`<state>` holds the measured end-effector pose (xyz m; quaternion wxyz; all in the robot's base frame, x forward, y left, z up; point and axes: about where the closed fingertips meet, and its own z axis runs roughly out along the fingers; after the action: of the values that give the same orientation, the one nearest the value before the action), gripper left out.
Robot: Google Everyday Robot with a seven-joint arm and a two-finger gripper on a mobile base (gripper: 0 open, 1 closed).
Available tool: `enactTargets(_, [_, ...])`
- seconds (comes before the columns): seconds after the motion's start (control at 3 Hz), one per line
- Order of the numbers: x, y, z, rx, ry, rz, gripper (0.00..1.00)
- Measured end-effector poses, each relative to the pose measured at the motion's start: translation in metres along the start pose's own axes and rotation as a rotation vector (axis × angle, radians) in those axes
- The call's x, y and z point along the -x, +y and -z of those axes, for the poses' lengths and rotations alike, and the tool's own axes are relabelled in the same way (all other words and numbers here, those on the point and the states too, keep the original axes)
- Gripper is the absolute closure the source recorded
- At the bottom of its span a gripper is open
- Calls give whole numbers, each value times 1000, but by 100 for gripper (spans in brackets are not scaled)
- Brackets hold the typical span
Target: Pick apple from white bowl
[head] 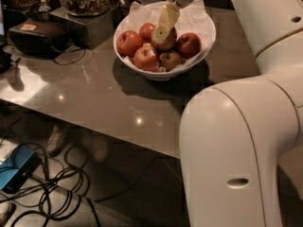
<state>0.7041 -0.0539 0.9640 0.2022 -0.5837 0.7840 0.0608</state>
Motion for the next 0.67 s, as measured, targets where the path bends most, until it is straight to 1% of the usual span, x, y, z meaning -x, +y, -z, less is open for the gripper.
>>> enactTargets(0.33, [-3, -3, -3, 0, 8, 6, 19])
enactTargets(0.67, [-7, -4, -8, 5, 16, 7, 19])
